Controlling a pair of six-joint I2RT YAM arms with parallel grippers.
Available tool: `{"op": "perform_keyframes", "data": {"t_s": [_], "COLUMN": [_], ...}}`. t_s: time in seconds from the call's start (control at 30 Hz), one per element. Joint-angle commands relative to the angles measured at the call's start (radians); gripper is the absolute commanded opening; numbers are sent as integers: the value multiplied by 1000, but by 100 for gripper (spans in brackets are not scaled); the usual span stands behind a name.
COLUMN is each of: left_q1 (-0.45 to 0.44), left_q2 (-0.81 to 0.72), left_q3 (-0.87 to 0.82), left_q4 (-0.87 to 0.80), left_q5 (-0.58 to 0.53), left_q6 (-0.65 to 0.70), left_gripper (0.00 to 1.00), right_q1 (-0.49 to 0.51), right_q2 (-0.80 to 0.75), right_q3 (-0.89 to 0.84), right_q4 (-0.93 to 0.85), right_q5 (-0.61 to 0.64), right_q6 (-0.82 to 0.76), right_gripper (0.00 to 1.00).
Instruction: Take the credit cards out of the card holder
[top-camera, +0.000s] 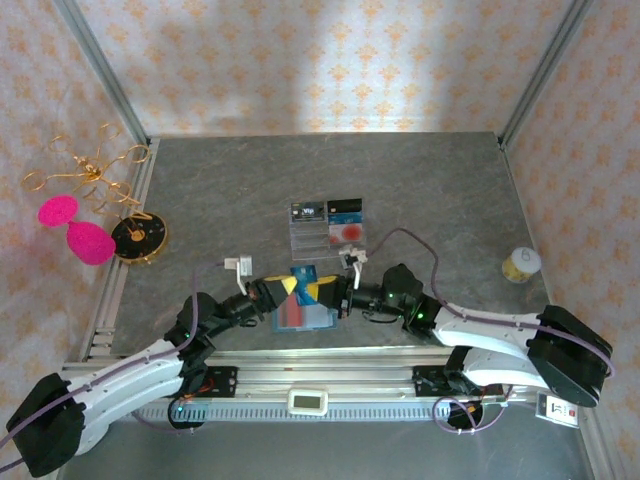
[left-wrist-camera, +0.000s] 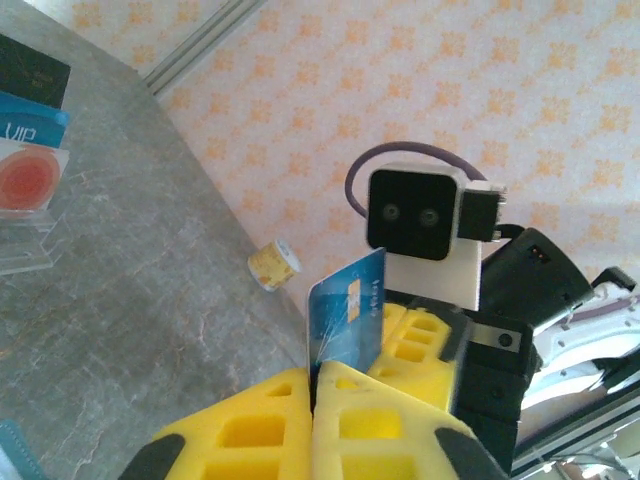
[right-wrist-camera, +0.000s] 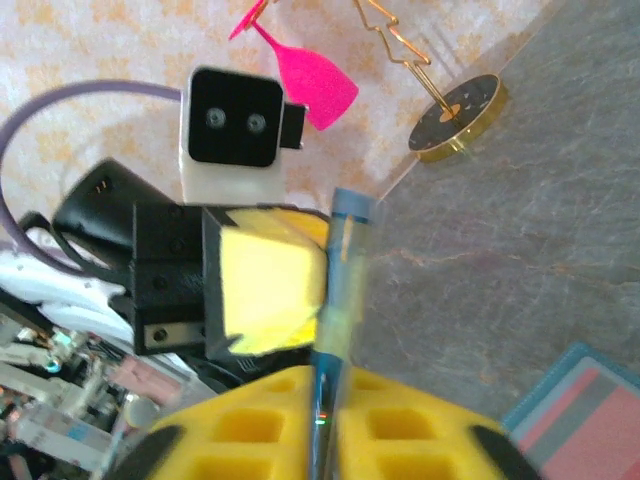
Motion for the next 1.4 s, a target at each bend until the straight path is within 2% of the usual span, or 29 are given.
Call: {"op": "perform_keyframes", "data": {"t_s": [0.0,0.07,0.13,0.33,0.47,0.6,0.8,1.0,1.37], "left_q1": [-4,-4,-4,-5,-4,-4,-2,0,10], "left_q2": [1,-21,-54,-125,-139,-162,-171,-123,-78], "left_q3": [36,40,36,52,83,87,134,234,320], "left_q4": [54,21,4,-70,-156,-188,-271,-363,-509], "left_q5": [24,1,-33,-85,-95,-92,-130,-166,-292], "left_q6": [-14,2,19,53,90,105,163,265,413], "left_gripper": [29,44,99,99,99,99,99,99,99], "right_q1": [-40,-109,-189,-343,-383,-391,-413,-420,-492], "right_q2": [-36,-49,-43,73,230,320,388,527,643], "right_q3": [109,157,226,466,703,850,968,1146,1252], "right_q4": [-129,-218,-318,-544,-862,-1098,-1241,-1449,-1553], "right_q5": [-5,-29,-28,-81,-104,-110,-124,-75,-35], "right_q6": [-116,-173,-231,-474,-748,-1003,-1253,-1457,-1664], "right_gripper": [0,0,0,0,0,0,0,0,0]}}
